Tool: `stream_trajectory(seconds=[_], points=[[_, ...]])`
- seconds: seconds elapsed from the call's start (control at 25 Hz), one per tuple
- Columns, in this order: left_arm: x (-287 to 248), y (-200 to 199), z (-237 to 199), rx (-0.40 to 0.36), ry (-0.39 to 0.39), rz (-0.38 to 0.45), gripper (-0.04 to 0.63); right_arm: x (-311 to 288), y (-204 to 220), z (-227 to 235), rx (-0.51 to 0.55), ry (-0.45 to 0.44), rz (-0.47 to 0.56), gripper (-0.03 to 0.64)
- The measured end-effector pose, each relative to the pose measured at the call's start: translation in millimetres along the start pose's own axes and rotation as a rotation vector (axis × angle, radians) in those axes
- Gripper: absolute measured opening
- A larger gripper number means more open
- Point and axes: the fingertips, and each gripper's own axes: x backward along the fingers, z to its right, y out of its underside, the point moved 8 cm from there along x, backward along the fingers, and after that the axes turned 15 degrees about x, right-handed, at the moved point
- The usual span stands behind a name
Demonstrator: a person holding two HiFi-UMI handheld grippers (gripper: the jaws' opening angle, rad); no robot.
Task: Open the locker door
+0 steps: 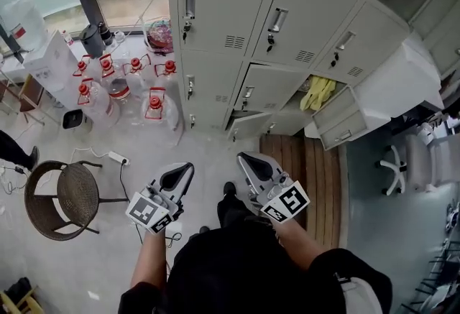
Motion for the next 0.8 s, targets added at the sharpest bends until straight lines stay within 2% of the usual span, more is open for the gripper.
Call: stream_trajectory(seconds=[0.28,0.56,0.8], points=[[-75.0,-29.7,-30.0,-0.026,-0.041,-0.011,0.011,-34.5,14.6,75.8,-0.030,-0.080,0.026,0.009],[-135.5,-63.5,-60.5,-0.043,-0.097,0.025,0.011,-70.6,23.3,160.7,-0.045,-0.097,0.042,0.009],[-171.4,-81.2,-94.4,-0.054,-0.157,0.064,0.011,-110.9,27.0,207.1,-0.016,-0.154,0.096,0.009]])
